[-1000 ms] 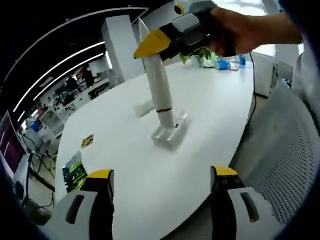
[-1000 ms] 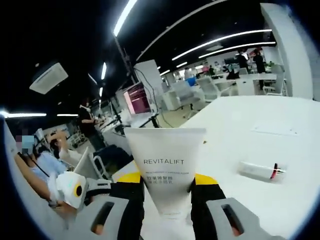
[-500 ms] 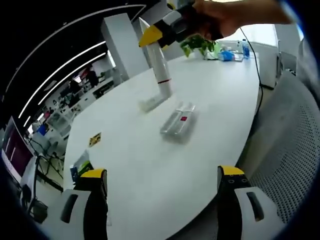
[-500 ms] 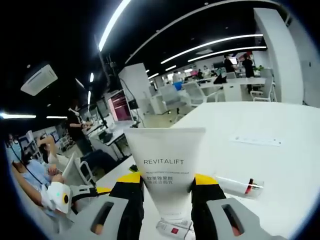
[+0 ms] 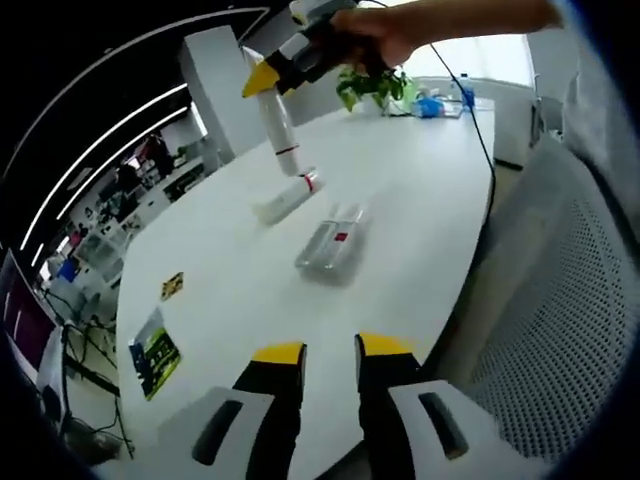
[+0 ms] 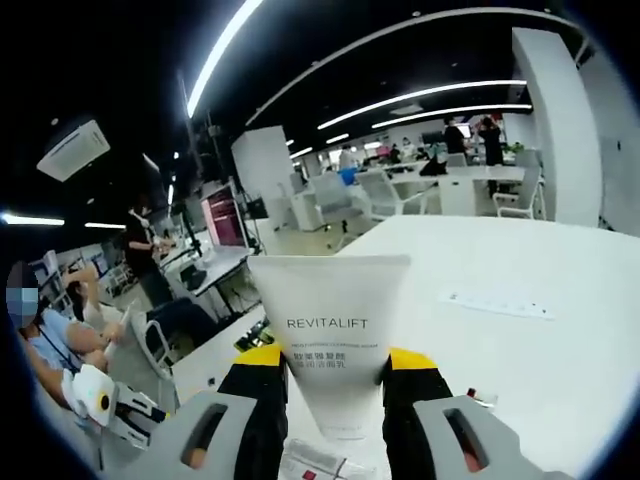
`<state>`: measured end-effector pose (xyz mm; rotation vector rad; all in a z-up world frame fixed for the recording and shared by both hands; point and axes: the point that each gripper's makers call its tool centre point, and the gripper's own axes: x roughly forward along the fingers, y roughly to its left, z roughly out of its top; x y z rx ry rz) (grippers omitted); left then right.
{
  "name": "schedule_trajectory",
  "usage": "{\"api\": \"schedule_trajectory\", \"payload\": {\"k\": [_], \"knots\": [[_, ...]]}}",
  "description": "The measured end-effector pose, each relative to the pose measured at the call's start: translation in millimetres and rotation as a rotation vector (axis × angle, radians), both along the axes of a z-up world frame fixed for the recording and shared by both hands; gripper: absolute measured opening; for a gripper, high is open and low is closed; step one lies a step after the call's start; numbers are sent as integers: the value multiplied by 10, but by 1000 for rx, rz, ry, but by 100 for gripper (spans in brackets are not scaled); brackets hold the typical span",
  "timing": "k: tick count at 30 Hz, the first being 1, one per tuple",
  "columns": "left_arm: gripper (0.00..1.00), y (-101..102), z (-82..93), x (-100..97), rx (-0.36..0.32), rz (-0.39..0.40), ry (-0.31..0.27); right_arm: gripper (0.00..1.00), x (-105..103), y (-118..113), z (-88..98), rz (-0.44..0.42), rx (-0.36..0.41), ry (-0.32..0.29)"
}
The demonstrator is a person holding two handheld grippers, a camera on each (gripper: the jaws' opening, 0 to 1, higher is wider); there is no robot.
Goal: Arrange the skincare products in the storage area until every visible bottle or jar stands upright without overlapping.
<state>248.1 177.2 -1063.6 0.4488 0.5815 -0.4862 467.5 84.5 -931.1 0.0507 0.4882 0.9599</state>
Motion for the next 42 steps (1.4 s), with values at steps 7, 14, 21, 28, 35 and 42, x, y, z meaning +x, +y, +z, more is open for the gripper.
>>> {"api": "schedule_trajectory", "payload": {"k": [7,14,21,28,35,42], "knots": [[54,22,-23,28,-11,32,5,31,183,5,-16,-8,-12,-12],[79,53,-81,77,-53,85,32,31,527,-132,-54,-65,-32,-11],[82,67,-55,85,-49,97,16,31,902,-285,-125,-148,-14,17],[83,115,-61,98,-25,110,9,31,1144,-382,-206,-204,-10,31],[83,148,-80,102,-13,120,14,31,1320,-450,-319,-250,-37,26],[81,177,-60,112,-6,129,3,31,1532,-598,-412,-298,-76,16]]}}
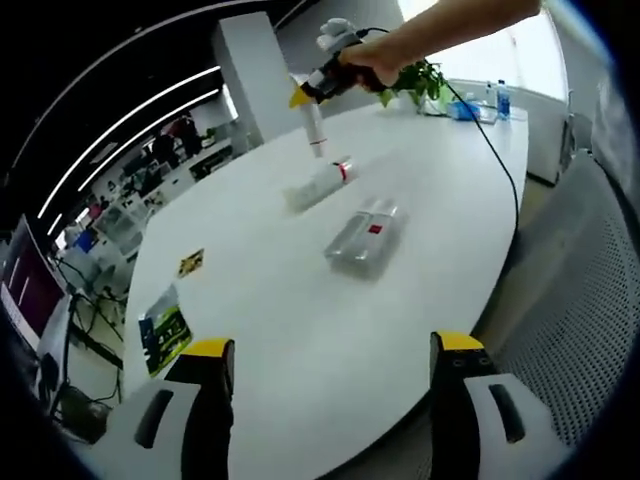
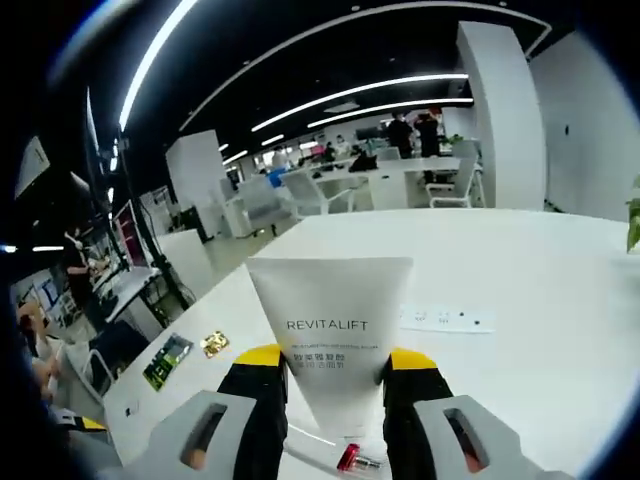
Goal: Arrange the skincare products in the storage area until every visible bottle or jar stands upright without overlapping.
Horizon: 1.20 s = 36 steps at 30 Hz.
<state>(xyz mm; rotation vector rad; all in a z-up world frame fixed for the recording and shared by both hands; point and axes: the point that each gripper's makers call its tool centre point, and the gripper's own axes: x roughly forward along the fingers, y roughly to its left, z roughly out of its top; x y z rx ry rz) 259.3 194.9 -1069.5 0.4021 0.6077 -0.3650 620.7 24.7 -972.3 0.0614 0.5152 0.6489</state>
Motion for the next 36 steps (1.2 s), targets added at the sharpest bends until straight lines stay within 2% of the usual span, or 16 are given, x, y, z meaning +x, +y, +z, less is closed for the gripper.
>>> {"api": "schedule_trajectory", "payload": {"k": [8,19,36], "knots": [[80,12,-20,-7,7,1,9,31,198,-231,-134,-62,-64,-9],[74,32,-14,1,2,11,5,31,309,-439,-350,-111,-155,-7],[69,40,-34,-9,7,13,13,31,331,-481,-529,-139,-190,-7]]}}
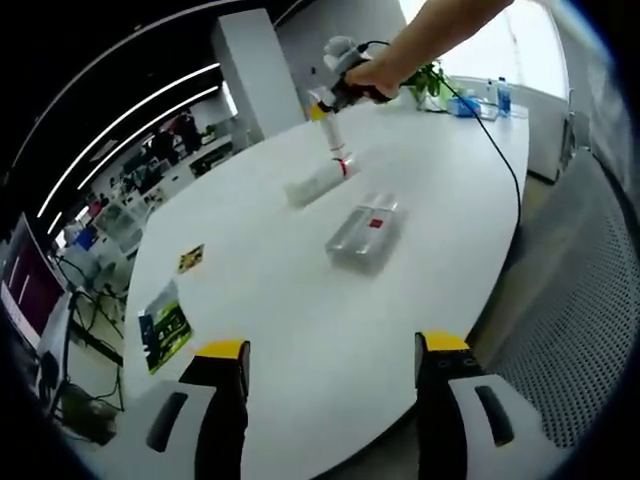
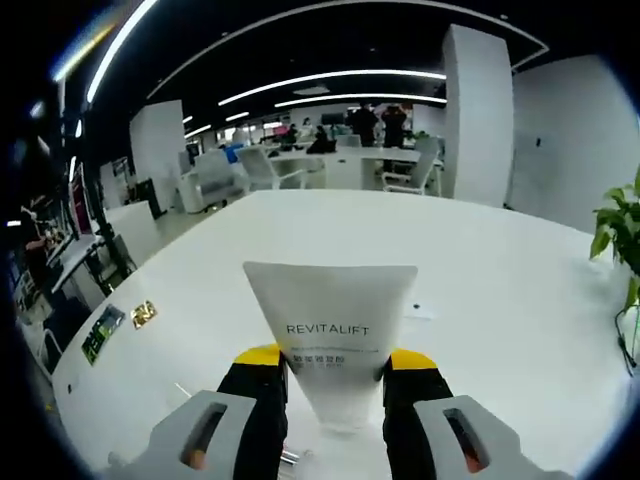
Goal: Arrange the skincare products in the storage area until every visible bottle or jar stands upright without overlapping.
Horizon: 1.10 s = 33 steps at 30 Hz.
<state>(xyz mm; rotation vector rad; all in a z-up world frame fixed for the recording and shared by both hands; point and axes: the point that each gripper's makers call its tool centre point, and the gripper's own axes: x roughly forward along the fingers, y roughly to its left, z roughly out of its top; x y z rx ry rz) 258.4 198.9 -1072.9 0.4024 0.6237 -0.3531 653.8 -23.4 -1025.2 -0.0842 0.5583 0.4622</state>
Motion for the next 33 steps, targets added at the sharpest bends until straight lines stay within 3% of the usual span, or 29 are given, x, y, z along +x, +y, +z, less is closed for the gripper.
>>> {"api": "schedule_trajectory", "payload": {"k": [20,33], "knots": [[65,3,-48,-15,6,-5,20,32,-3,-71,-22,-116,10,-18],[65,17,-38,-13,8,1,16,36,-12,-68,-2,-117,13,-3]]}}
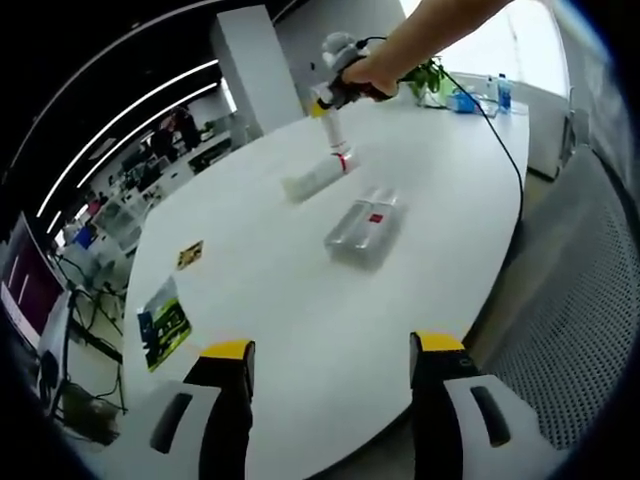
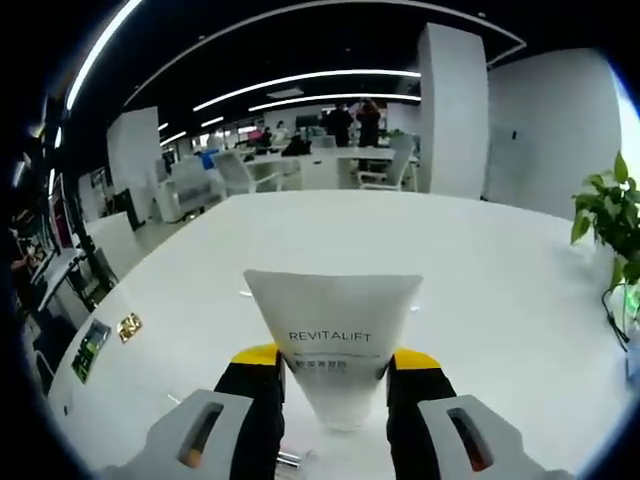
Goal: Arrange the skincare products in the storage area until every visible bottle or jar stands upright without overlapping.
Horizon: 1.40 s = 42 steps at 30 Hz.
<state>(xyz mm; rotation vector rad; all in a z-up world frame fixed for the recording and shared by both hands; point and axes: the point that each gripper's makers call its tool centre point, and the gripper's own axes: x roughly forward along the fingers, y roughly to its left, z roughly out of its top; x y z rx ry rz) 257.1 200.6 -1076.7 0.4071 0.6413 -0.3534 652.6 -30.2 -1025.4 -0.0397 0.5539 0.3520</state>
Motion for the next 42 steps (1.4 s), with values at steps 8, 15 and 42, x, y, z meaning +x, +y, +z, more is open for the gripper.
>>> {"api": "schedule_trajectory", "payload": {"k": [8,15,42], "knots": [[65,1,10,4,3,0,-6,42,-2,16,42,19,9,-7],[64,4,20,7,6,-1,-11,50,-115,-16,-9,25,25,12],[62,-20,29,-1,6,-15,-16,51,-1071,694,-588,786,-295,158]]}}
